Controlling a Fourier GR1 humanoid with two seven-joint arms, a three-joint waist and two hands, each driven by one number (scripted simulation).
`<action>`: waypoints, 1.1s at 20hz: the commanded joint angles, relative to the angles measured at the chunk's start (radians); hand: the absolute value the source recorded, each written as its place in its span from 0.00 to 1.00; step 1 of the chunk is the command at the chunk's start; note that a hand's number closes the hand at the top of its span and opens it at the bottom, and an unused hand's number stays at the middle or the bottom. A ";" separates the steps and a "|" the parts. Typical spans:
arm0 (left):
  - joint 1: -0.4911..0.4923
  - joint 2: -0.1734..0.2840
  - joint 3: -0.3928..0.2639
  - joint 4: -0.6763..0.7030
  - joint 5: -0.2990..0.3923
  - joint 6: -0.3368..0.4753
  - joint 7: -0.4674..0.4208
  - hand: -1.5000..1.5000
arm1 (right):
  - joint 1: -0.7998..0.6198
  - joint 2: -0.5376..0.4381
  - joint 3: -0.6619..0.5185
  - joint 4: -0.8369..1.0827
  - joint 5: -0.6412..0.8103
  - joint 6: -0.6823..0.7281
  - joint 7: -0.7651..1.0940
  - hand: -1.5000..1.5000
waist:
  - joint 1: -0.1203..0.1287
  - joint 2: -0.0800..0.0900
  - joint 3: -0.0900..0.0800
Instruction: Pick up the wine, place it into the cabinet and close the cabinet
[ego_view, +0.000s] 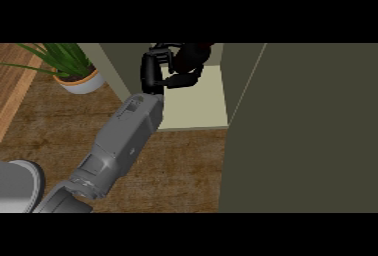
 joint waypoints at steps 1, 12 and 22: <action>-0.064 -0.004 0.033 0.053 0.046 0.018 0.025 1.00 | 0.044 -0.012 -0.040 -0.068 -0.108 0.021 0.007 0.00 | -0.012 0.002 0.000; -0.036 -0.004 0.125 0.132 0.106 -0.103 -0.081 1.00 | -0.024 0.033 0.058 -0.046 -0.015 -0.022 0.018 0.00 | -0.016 0.009 -0.001; -0.090 0.006 0.135 0.202 0.072 -0.060 -0.063 0.00 | 0.019 0.012 0.025 -0.006 -0.039 0.020 -0.037 0.00 | -0.010 0.008 0.000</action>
